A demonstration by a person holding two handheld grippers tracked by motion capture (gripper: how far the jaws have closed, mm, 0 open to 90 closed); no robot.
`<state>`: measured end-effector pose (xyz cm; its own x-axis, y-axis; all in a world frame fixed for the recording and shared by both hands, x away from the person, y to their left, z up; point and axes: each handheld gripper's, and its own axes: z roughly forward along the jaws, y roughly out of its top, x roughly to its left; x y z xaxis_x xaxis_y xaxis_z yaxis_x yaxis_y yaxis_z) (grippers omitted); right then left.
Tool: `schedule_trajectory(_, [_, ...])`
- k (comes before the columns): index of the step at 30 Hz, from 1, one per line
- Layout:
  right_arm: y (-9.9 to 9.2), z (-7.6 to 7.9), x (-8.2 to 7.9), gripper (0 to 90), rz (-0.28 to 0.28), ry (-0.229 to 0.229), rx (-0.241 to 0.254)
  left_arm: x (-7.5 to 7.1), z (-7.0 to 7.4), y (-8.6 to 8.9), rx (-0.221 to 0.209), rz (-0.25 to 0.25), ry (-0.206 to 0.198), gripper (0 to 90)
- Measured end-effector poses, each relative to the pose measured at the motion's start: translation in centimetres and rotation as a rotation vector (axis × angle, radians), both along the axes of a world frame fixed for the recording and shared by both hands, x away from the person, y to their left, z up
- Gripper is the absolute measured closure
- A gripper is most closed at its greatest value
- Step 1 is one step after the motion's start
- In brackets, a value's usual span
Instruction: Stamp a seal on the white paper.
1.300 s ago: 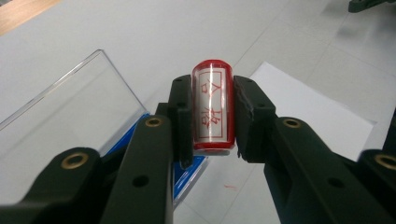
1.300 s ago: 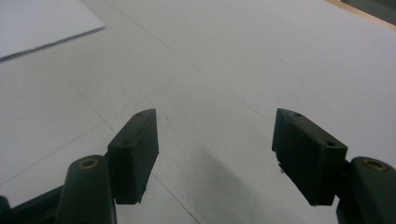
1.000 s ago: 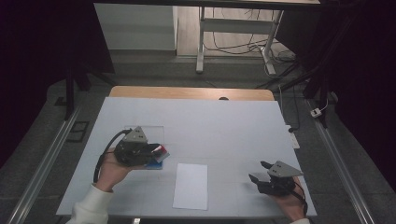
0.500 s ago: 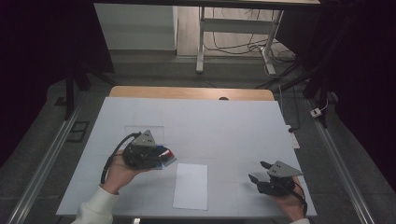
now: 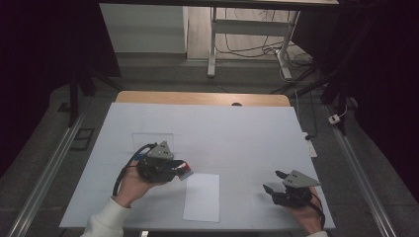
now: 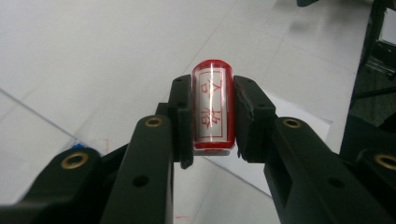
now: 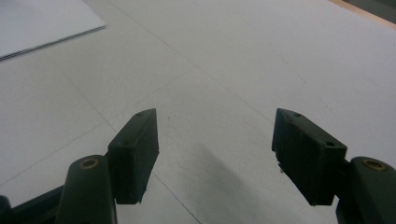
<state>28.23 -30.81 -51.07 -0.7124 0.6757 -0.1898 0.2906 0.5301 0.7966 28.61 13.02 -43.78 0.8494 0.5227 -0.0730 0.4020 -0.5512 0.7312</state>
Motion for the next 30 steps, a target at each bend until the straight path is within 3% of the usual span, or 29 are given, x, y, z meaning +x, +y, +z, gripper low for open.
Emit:
schedule_trajectory(17, [0.1, 0.0, 0.0, 31.4, 0.002, -0.001, -0.006, -0.6, -0.9, -2.9, 0.006, -0.074, 0.015, 70.7])
schedule_trajectory(30, [0.0, 0.0, 0.0, 31.5, 0.002, 0.002, -0.003, -0.7, -2.3, -4.8, 0.065, -0.113, 0.029, 70.7])
